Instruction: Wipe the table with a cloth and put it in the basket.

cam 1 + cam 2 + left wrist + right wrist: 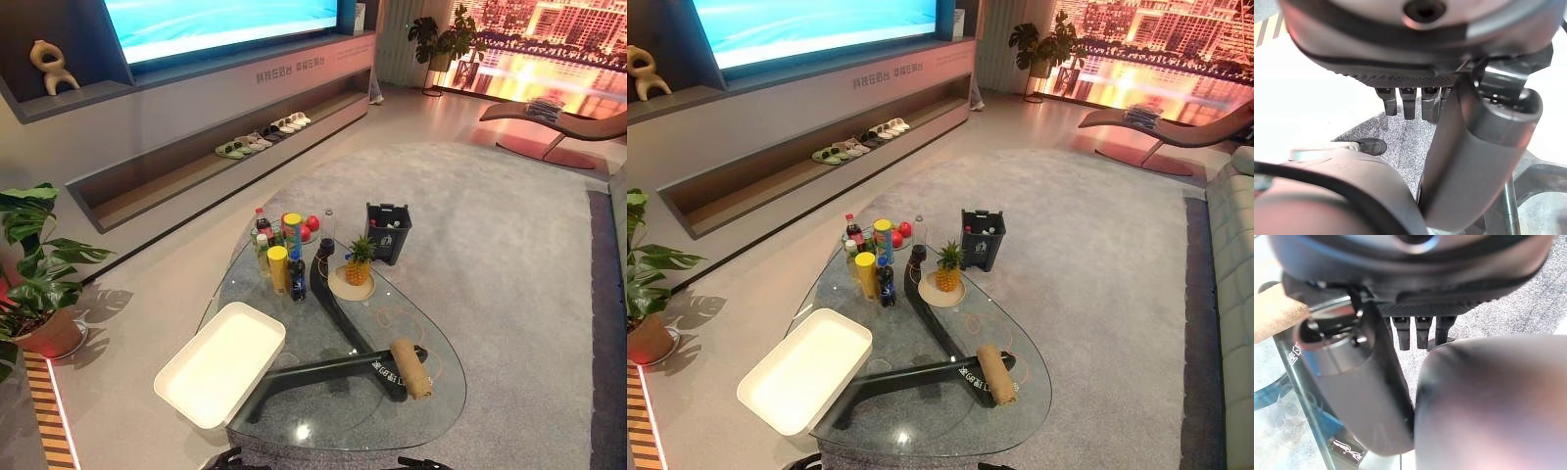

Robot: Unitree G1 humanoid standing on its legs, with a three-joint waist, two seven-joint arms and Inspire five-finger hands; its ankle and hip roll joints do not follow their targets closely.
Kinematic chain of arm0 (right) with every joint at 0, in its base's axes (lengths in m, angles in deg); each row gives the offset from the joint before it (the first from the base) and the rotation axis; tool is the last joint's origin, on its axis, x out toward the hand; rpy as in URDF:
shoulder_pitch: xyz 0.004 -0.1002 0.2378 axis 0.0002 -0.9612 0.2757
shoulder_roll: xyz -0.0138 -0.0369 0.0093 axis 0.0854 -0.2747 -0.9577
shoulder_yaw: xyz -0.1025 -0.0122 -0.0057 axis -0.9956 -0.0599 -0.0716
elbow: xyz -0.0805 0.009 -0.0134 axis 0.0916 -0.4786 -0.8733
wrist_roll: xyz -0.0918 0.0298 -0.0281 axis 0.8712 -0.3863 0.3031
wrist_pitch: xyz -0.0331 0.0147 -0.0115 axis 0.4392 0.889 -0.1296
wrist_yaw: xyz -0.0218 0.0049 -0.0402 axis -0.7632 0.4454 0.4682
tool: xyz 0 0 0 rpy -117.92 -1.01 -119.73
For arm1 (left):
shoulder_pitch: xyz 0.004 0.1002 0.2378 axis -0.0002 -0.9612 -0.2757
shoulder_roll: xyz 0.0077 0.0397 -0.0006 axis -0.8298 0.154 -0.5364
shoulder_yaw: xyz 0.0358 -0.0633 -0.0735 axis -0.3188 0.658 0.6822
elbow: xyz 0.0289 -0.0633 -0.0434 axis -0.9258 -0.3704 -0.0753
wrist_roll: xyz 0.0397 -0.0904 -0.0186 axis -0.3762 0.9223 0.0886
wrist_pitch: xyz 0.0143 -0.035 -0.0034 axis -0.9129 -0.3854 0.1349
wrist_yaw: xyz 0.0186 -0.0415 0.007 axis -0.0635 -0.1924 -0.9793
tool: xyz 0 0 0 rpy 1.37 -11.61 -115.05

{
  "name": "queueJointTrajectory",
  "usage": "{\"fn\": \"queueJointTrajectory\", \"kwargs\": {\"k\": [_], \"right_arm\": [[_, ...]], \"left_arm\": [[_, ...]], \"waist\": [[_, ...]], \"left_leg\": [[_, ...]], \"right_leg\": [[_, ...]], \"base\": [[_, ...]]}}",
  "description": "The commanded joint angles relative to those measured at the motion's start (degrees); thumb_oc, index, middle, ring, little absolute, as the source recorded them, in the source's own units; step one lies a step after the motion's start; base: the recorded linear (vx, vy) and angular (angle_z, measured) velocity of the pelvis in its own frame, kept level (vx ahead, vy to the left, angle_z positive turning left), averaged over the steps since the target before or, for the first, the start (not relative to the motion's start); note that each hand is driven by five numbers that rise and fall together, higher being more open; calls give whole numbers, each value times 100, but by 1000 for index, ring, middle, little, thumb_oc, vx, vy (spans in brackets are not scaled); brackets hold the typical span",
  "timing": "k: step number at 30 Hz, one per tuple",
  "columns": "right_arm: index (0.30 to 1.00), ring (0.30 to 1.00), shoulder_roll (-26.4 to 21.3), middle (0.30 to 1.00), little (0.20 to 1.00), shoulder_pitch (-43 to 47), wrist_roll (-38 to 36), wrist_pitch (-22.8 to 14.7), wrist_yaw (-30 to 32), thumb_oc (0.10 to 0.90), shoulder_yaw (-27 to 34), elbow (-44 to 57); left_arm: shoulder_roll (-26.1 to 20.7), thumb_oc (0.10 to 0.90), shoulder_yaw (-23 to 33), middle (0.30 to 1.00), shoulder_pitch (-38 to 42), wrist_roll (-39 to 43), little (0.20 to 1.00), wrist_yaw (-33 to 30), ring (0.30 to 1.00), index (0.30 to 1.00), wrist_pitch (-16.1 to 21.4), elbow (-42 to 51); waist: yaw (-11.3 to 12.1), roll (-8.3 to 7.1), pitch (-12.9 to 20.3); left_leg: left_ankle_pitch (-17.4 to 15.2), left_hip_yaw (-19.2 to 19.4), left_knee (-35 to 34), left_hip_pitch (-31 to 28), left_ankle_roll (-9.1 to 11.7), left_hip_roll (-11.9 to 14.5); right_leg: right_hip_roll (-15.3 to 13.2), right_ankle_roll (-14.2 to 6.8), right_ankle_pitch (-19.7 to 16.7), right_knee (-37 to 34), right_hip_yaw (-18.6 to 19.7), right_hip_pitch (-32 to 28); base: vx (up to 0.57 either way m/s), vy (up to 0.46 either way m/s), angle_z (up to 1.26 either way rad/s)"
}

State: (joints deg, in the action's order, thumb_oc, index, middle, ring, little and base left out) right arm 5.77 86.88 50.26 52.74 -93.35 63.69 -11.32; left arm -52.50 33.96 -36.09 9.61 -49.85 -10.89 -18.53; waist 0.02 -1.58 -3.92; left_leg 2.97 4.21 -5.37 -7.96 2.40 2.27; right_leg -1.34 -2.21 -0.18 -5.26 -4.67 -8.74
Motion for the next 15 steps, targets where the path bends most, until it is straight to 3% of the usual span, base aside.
{"fn": "queueJointTrajectory", "kwargs": {"k": [1, 15], "right_arm": [[900, 900, 90, 900, 900, 354, 27, -60, 96, 800, -72, -216], [900, 900, 37, 900, 900, 410, 65, -23, 42, 800, -64, -219]], "left_arm": [[254, 800, -38, 900, 535, 83, 900, 68, 900, 900, 27, -190], [243, 800, -55, 900, 599, 87, 900, 149, 900, 900, 15, -180]], "waist": [[31, -13, -150], [2, 7, -203]], "left_leg": [[-610, -82, 37, -131, -142, -265], [-588, -42, 37, -101, -143, -260]], "right_leg": [[-136, -265, 63, 26, -298, -52], [-136, -268, 46, 26, -260, -16]], "base": [[0, 0, 0], [-13, 1, 0]]}}
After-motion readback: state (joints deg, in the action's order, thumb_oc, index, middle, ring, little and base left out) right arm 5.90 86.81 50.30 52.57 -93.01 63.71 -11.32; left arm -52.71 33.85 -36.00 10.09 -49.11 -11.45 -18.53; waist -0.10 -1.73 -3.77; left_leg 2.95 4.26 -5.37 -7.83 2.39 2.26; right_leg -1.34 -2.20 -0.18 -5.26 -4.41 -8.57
